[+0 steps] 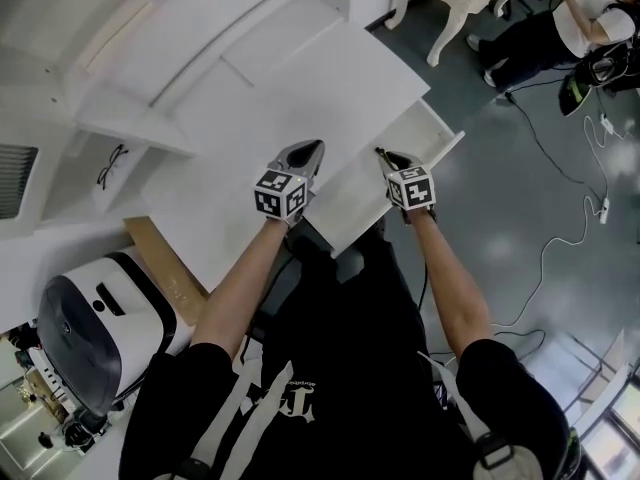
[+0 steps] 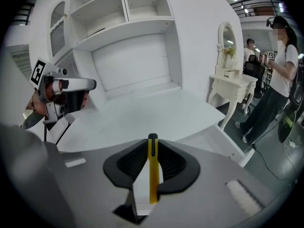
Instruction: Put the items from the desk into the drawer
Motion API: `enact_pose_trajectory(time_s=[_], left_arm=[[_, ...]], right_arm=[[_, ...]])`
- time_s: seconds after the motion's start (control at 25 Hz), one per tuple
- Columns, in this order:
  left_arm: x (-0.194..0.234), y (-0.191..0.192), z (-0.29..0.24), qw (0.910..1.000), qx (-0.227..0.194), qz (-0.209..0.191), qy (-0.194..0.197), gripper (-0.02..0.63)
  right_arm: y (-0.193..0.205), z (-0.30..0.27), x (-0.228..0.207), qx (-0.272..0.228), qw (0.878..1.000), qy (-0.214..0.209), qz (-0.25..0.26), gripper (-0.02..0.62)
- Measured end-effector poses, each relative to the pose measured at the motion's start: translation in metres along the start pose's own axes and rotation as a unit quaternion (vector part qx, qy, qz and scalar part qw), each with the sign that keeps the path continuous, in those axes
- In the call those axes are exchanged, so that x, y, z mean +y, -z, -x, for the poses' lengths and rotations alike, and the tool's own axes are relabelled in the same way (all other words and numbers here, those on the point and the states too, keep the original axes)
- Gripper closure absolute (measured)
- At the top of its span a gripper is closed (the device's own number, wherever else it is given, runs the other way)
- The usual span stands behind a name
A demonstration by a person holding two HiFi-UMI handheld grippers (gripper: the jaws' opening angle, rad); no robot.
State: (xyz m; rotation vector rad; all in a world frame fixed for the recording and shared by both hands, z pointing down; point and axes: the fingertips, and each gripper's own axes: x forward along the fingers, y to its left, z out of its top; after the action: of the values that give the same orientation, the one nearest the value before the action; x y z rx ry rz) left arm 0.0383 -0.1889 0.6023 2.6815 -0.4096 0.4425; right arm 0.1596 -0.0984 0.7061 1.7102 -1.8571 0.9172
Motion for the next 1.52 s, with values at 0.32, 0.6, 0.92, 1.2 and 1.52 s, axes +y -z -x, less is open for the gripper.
enact_pose_trajectory(time_s=[0.32,0.6,0.92,1.2,1.52], left_arm=[[0.006,0.037,0.000,0.9995,0.024,0.020,-0.002,0.601],[0.021,0.053,0.015,0.9987,0.032,0.034,-0.021,0.601],[0.032,0.064,0.029,0.9978,0.034,0.044,-0.035,0.601],[0.038,0.059,0.036,0.9974,0.025,0.049,-0.048,0.601],[0.032,0.040,0.043,0.9976,0.008,0.043,-0.053,0.601]], right_arm=[[0.056,-0.035,0.002,0.062,0.998,-0.017,-0.024,0.526],[0.068,-0.051,0.005,0.076,0.996,-0.020,-0.031,0.526],[0.072,-0.063,0.007,0.083,0.996,-0.017,-0.034,0.531],[0.070,-0.057,0.010,0.076,0.996,-0.020,-0.040,0.531],[0.035,-0.040,0.007,0.045,0.998,-0.020,-0.027,0.534]])
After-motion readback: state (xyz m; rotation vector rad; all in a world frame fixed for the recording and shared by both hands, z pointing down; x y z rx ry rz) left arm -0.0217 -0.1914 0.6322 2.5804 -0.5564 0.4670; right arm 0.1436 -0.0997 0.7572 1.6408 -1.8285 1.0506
